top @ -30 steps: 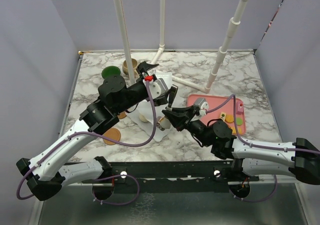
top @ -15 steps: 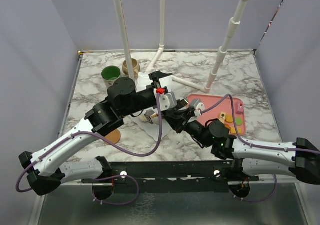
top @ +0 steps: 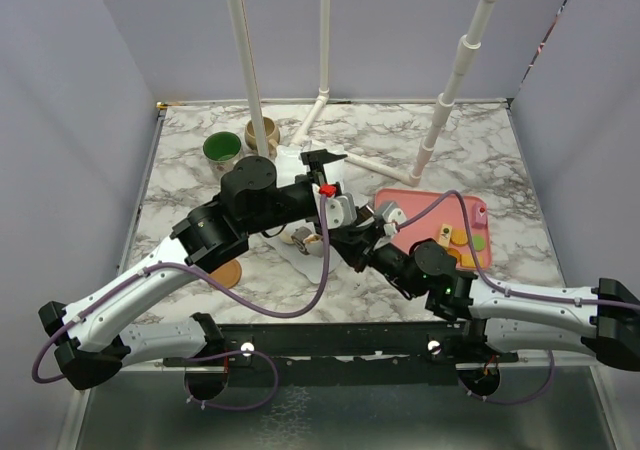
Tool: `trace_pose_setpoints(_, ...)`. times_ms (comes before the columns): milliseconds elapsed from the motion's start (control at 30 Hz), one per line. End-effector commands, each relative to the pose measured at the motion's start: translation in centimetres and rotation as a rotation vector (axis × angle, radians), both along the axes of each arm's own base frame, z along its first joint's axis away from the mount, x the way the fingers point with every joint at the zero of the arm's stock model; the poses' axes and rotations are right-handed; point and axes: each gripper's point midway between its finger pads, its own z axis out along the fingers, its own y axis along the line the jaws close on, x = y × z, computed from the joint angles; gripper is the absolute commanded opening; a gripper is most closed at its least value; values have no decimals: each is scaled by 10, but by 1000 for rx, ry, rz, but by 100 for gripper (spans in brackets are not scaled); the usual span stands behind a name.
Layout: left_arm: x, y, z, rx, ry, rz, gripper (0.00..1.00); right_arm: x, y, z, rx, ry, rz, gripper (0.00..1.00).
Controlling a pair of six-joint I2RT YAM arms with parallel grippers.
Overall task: Serve the afternoon tea
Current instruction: Place the desert on the desert table.
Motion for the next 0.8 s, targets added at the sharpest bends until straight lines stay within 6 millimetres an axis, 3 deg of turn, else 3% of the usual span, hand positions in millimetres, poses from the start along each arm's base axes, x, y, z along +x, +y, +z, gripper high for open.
trace_pose_setpoints(0,-25,-9,-5,18,24,-109,99,-4,-10,0,-3,18,-2,6)
trace_pose_setpoints(333,-11,4,31,-100,9,17,99,-17,-22,-16,-52,34,43,5)
trace_pose_setpoints(767,6,20,50,-161,-13,154,99,-19,-27,-45,-97,60,38,4)
